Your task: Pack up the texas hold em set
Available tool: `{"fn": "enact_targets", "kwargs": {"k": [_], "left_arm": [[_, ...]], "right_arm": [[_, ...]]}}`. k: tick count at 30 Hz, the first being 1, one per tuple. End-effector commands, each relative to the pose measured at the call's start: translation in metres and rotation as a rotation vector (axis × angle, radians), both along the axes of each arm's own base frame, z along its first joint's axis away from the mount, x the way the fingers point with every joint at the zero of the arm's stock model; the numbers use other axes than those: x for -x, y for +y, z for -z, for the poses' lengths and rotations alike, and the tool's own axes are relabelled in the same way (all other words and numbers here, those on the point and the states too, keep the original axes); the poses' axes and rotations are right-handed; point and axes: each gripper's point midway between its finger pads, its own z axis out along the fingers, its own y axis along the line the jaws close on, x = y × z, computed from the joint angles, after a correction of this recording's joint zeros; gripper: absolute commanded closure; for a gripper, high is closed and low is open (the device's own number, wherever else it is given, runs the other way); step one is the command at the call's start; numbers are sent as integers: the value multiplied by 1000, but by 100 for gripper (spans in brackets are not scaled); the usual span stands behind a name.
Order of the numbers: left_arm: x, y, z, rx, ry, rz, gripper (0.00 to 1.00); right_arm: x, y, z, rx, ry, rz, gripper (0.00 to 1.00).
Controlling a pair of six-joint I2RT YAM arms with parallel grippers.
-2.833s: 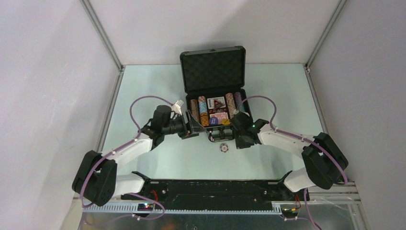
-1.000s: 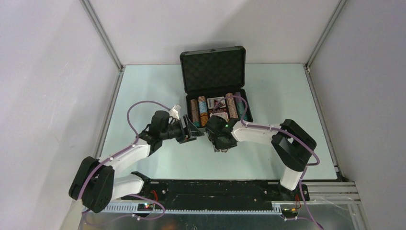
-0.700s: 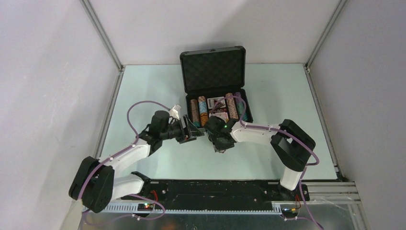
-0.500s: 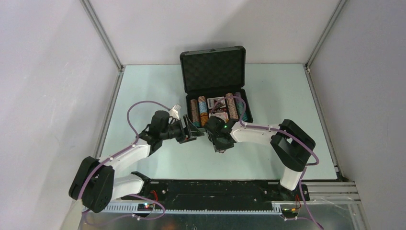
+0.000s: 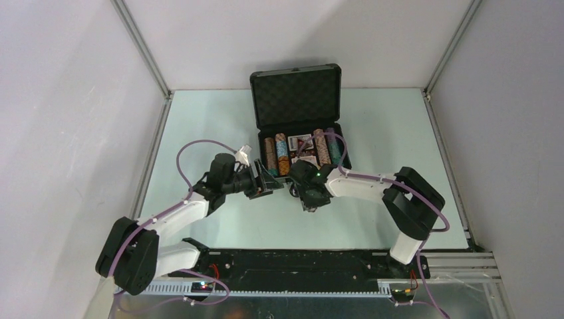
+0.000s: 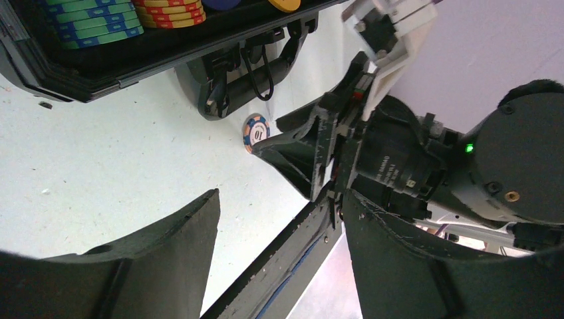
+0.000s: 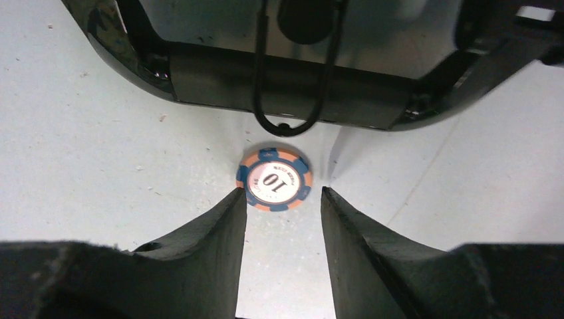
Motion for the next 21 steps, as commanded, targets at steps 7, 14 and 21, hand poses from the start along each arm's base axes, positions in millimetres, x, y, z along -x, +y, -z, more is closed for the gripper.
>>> {"fn": "enact_targets", "kwargs": {"k": [7, 14, 21], "left_arm": [[-7, -6, -13, 24, -40, 8, 28], [-7, -6, -13, 24, -42, 8, 28], [-5, -5, -12, 22, -39, 5, 28]], "right_arm": [[-19, -14, -56, -109, -94, 32, 50], [-17, -15, -43, -101, -35, 34, 35], [-9, 2, -13, -91, 22, 18, 25]]}}
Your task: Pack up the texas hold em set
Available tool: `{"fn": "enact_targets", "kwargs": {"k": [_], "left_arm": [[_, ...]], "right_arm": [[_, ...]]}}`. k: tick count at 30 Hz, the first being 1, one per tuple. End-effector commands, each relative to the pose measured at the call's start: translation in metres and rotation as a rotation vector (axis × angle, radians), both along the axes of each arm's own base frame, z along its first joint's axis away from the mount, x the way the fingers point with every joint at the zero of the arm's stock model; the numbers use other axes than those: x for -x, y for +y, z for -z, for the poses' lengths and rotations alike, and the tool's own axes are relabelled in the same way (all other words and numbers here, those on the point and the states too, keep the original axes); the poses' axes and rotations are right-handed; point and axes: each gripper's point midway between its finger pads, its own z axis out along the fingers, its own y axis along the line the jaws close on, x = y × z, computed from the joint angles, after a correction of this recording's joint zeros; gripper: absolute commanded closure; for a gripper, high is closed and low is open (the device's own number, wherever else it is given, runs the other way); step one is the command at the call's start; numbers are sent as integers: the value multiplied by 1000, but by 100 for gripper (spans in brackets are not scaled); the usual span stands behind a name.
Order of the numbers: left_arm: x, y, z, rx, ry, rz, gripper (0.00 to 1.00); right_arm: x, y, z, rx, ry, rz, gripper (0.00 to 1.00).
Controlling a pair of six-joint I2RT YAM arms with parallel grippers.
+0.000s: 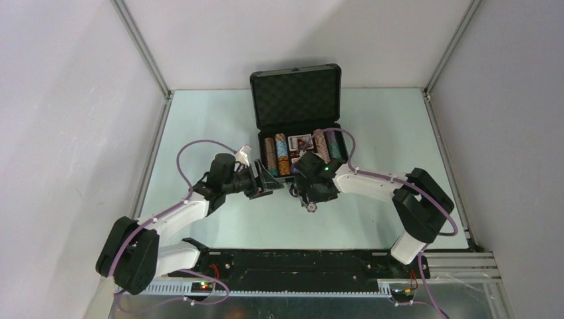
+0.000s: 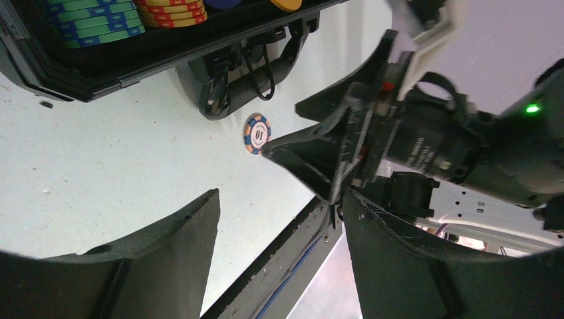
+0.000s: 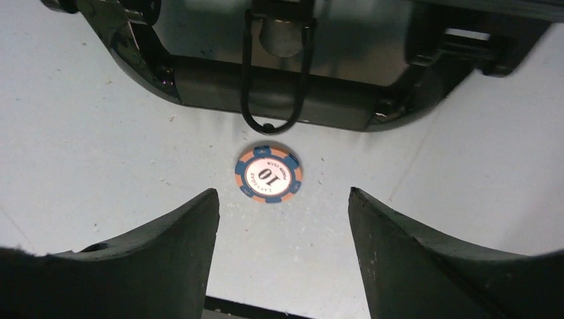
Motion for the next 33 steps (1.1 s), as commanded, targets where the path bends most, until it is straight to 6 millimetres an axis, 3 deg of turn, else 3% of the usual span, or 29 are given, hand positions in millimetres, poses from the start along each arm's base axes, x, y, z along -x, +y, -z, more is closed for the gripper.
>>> {"fn": "enact_targets", "kwargs": {"k": [1, 6, 14, 18, 27, 33], "left_arm": [[-6, -5, -13, 24, -44, 5, 28], [-5, -5, -13, 25, -43, 8, 28], [-6, -5, -13, 23, -44, 5, 28], [-6, -5, -13, 23, -43, 5, 28], [-6, -5, -13, 23, -43, 5, 28], [-6, -5, -14, 25, -45, 5, 28]], "right_arm": [[4, 15, 17, -13, 31, -14, 24], [10, 16, 34, 20, 59, -20, 26], [18, 4, 49, 75, 80, -16, 38], [20, 2, 52, 92, 79, -24, 45], [27, 3, 59, 115, 91, -46, 48], [26, 3, 57, 120, 81, -45, 58]]}}
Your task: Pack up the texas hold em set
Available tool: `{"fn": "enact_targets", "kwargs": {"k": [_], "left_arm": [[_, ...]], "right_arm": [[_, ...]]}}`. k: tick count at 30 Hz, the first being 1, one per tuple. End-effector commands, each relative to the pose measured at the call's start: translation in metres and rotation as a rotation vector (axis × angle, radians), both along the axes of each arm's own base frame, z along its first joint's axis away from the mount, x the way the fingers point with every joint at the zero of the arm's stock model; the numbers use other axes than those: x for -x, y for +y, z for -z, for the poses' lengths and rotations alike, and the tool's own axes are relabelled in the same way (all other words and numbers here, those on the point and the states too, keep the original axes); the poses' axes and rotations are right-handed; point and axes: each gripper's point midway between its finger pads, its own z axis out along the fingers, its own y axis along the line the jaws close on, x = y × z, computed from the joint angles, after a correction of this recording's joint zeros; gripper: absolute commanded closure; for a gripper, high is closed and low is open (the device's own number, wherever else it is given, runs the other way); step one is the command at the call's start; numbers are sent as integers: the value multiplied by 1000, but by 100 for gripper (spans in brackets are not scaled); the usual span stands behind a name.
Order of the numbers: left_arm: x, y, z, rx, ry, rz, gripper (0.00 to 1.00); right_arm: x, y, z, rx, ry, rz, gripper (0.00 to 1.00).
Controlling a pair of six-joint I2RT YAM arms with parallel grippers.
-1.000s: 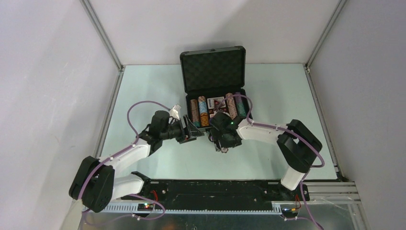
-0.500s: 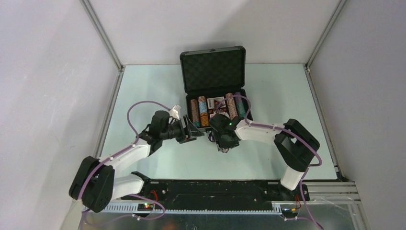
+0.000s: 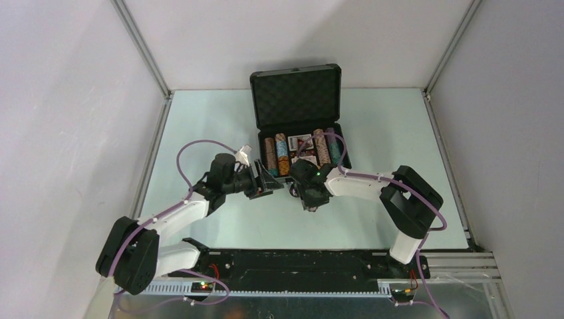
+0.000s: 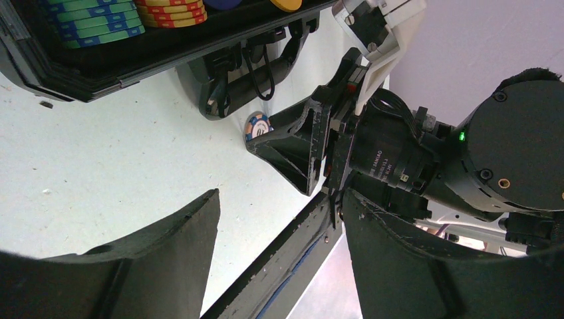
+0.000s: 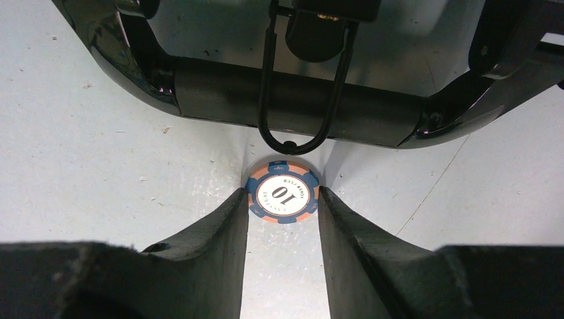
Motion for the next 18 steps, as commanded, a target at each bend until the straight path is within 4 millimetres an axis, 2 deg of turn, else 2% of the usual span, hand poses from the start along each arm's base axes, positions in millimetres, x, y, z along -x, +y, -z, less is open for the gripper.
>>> {"fn": "enact_targets", "kwargs": {"k": [1, 7, 18], "left_arm": [[-6, -5, -14, 24, -44, 4, 28], [-6, -5, -13, 23, -40, 5, 28], [-6, -5, -14, 25, -42, 5, 28]], "right_arm": [[15, -8, 23, 50, 54, -3, 59], [3, -8, -3, 21, -28, -4, 64], [-20, -19, -61, -94, -126, 36, 62]]}}
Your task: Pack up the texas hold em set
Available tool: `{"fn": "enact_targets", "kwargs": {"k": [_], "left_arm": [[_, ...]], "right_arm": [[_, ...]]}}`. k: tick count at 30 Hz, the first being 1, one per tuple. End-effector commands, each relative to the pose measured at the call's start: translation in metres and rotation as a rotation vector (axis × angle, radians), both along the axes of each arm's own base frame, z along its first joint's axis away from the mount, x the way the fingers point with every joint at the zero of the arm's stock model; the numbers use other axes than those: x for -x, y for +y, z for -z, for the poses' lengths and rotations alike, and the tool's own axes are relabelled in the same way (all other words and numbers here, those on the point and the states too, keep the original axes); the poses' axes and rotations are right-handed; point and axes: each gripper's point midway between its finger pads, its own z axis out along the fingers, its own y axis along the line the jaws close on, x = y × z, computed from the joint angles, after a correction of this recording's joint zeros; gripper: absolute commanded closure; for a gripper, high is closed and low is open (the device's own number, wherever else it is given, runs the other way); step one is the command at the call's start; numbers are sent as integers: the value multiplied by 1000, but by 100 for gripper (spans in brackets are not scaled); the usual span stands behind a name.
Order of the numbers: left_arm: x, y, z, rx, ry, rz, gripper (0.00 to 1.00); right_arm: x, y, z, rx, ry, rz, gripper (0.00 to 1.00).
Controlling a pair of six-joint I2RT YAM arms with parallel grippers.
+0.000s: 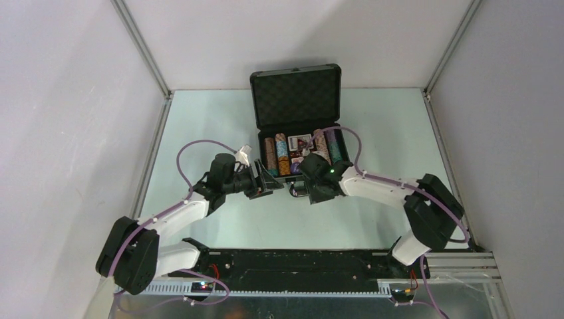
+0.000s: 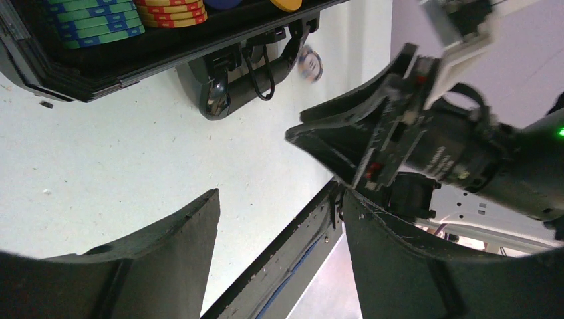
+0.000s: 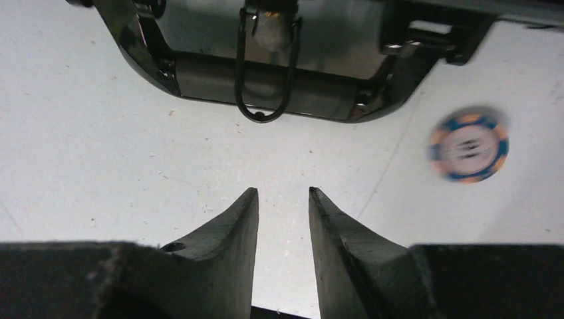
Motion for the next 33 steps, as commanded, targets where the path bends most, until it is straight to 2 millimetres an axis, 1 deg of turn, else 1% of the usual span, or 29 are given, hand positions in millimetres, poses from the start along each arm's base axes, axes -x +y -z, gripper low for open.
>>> {"fn": "enact_targets", "kwargs": {"k": [1, 5, 7, 10, 11, 12, 13, 14, 15, 16, 17, 19, 21, 23, 24, 25, 26, 27, 28, 29, 30, 31, 32, 33], "left_arm": [[-6, -5, -14, 25, -43, 6, 28], [-7, -6, -15, 26, -43, 9, 28], [-7, -6, -16, 28, -45, 8, 28], [-7, -6, -17, 30, -47, 9, 28], [-7, -6, -17, 29, -48, 10, 28], [-7, -6, -17, 30, -51, 10, 28], [-7, -6, -17, 30, -52, 9, 28], [-7, -6, -18, 29, -54, 10, 28], [-7, -6, -18, 29, -56, 11, 28], [-7, -7, -18, 28, -59, 12, 28], [-7, -7, -19, 28, -62, 11, 28], [-6, -9, -19, 23, -70, 17, 28], [-4, -13, -20, 17, -80, 30, 28], [-1, -19, -19, 0, -92, 45, 28], [3, -24, -19, -5, -97, 63, 28], [4, -26, -15, -23, -97, 62, 28], [9, -33, -15, -28, -101, 86, 28], [10, -35, -10, -46, -96, 85, 28], [16, -42, -9, -52, -97, 108, 28], [18, -47, -4, -68, -92, 120, 29], [19, -49, -1, -77, -90, 122, 29], [22, -53, 4, -88, -81, 137, 29], [22, -54, 7, -99, -79, 134, 29], [24, -58, 9, -106, -75, 145, 29]], "right_arm": [[-17, -5, -36, -56, -79, 17, 62], [-30, -13, -49, -69, -96, 39, 60], [-34, -21, -49, -54, -95, 61, 57], [-40, -38, -42, -33, -90, 108, 54], [-42, -48, -38, -28, -83, 134, 53], [-44, -52, -36, -34, -81, 148, 52], [-46, -64, -33, -31, -78, 181, 51], [-49, -70, -32, -34, -83, 202, 48], [-53, -85, -29, -27, -81, 247, 47], [-54, -92, -27, -25, -79, 268, 45], [-59, -104, -27, -26, -81, 313, 44], [-64, -120, -24, -21, -77, 370, 44], [-68, -134, -21, -13, -78, 420, 46], [-72, -146, -17, -24, -76, 467, 52], [-74, -155, -15, -26, -73, 498, 57], [-77, -156, -15, -46, -76, 509, 59], [-79, -165, -13, -53, -73, 540, 62], [-83, -166, -13, -72, -80, 547, 63], [-85, -173, -11, -74, -78, 570, 65], [-89, -173, -11, -90, -84, 574, 66], [-92, -179, -9, -90, -79, 591, 69], [-96, -179, -9, -99, -83, 594, 70], [-98, -182, -3, -89, -67, 602, 72], [-102, -182, -3, -90, -69, 603, 74]]}}
